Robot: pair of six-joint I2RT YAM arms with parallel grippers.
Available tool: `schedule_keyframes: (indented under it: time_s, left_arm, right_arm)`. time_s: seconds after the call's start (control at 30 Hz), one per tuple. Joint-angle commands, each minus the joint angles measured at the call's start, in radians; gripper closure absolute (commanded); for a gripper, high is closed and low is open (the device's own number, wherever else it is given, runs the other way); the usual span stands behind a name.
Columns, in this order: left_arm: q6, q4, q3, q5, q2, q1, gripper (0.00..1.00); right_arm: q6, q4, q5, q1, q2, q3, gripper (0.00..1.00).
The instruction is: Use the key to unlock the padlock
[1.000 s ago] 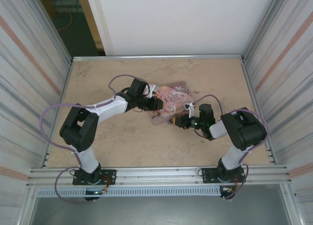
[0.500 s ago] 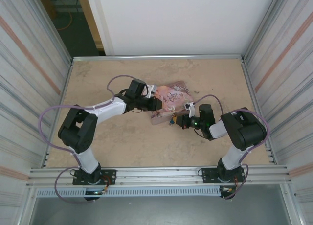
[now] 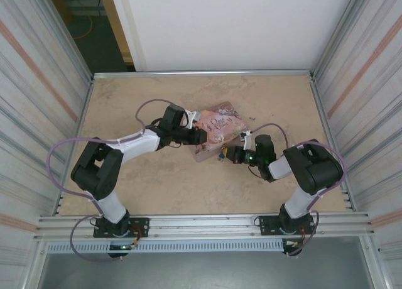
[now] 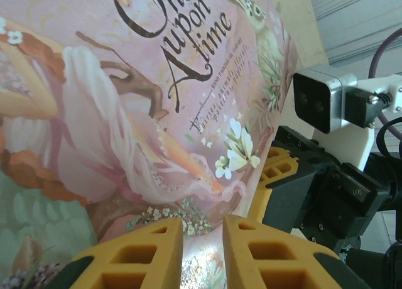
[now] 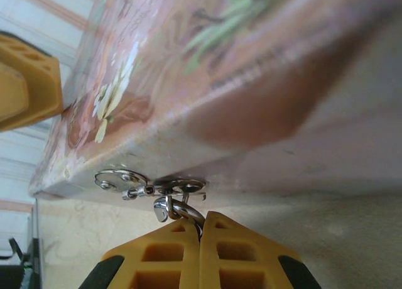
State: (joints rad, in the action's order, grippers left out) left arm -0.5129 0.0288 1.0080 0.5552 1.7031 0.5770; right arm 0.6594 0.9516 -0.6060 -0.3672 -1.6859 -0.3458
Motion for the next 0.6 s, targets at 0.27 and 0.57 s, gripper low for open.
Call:
schedule_keyframes:
  time_s: [0.27,0.57]
  left_arm:
    - [-0.004,-0.145,-0.055,-0.023,0.025,0.003,0.76]
    - [0.002,-0.145,-0.064,-0.023,0.023,0.001,0.76]
  right_arm:
    - [0.228,0.093,0.024,0.004,0.053,-0.027,1.00]
    - [0.282,0.040,0.030,0.021,0.067,-0.052,1.00]
